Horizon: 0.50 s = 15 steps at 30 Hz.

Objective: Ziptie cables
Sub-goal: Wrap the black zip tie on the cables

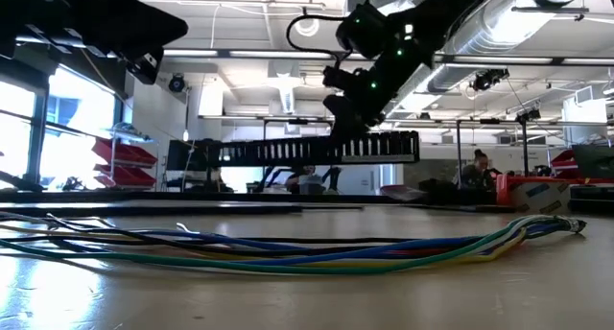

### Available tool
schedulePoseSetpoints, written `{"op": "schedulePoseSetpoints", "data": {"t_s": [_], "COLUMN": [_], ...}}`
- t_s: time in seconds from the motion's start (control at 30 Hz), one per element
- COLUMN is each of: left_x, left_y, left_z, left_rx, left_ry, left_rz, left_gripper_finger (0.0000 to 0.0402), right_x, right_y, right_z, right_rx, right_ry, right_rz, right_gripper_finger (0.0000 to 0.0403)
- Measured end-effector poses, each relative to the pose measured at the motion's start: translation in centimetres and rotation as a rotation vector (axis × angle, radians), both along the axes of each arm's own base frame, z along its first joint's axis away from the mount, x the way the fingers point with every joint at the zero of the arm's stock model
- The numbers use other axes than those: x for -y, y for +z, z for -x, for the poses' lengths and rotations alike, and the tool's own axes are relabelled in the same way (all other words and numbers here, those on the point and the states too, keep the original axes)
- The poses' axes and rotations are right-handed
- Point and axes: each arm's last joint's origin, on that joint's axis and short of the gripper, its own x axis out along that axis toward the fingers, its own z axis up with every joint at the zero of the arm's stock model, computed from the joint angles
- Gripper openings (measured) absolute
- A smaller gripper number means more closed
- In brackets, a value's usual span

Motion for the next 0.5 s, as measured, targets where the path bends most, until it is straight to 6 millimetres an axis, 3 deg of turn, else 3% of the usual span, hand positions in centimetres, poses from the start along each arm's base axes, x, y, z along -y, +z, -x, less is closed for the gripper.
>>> {"op": "schedulePoseSetpoints", "data": {"t_s": [0.3,0.5], "left_x": [0.0,0.0], "left_y": [-0.3,-0.3], "left_z": [0.0,0.0], "left_rx": [-0.031,-0.033], "left_ry": [0.0,0.0], "left_rz": [0.013,0.013], "left_gripper_finger": [0.0,0.0], "right_x": [4.1,5.2], "right_y": [-3.0,-4.5], "right_z": [0.3,0.5], "right_rx": [-0.064,-0.086], "right_ry": [0.009,0.012], "right_rz": [0.017,-0.028], "right_gripper_finger": [0.0001,0.0001]}}
